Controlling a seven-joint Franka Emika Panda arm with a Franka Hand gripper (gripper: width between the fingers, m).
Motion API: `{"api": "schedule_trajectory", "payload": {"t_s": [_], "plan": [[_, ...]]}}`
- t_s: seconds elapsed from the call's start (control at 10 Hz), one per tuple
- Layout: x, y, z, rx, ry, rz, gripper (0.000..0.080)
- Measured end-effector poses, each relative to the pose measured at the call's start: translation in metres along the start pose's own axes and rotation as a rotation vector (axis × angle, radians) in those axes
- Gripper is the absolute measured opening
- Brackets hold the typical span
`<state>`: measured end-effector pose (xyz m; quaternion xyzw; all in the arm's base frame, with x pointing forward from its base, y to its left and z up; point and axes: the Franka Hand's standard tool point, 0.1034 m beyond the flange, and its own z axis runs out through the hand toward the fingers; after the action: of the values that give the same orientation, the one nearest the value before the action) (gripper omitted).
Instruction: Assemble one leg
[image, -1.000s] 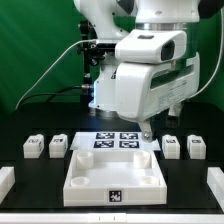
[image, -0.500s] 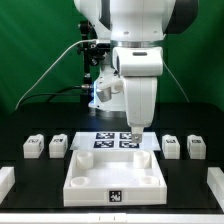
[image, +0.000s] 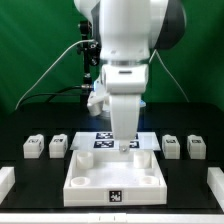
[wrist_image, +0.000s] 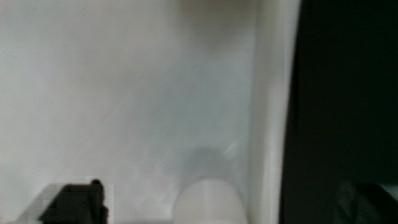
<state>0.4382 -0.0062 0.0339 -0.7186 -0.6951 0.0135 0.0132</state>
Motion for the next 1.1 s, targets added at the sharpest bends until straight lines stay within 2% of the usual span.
{"api": "schedule_trajectory", "payload": {"t_s": [0.1, 0.2, 0.3, 0.4, 0.5, 0.6, 0.7, 0.8, 0.9, 1.1], "plan": [[-0.0059, 0.0007, 0.0129, -0.007, 0.007, 0.001, 0.065], [-0.0092, -0.0021, 0.0218, 0.008, 0.01, 0.01, 0.065], [-0.0087, -0.002, 0.022, 0.012, 0.01, 0.017, 0.065], [-0.0092, -0.0022, 0.0222, 0.012, 0.01, 0.018, 0.0553], [-0.0094, -0.0023, 0.0223, 0.013, 0.009, 0.018, 0.0417], [-0.0094, -0.0024, 0.0223, 0.013, 0.009, 0.018, 0.0417], [-0.0094, -0.0025, 0.0224, 0.013, 0.009, 0.018, 0.0236], [-0.0093, -0.002, 0.0222, 0.011, 0.01, 0.018, 0.0103], [-0.0096, -0.001, 0.0217, 0.006, 0.01, 0.019, 0.006], [-0.0096, -0.0009, 0.0217, 0.006, 0.01, 0.019, 0.006]]}}
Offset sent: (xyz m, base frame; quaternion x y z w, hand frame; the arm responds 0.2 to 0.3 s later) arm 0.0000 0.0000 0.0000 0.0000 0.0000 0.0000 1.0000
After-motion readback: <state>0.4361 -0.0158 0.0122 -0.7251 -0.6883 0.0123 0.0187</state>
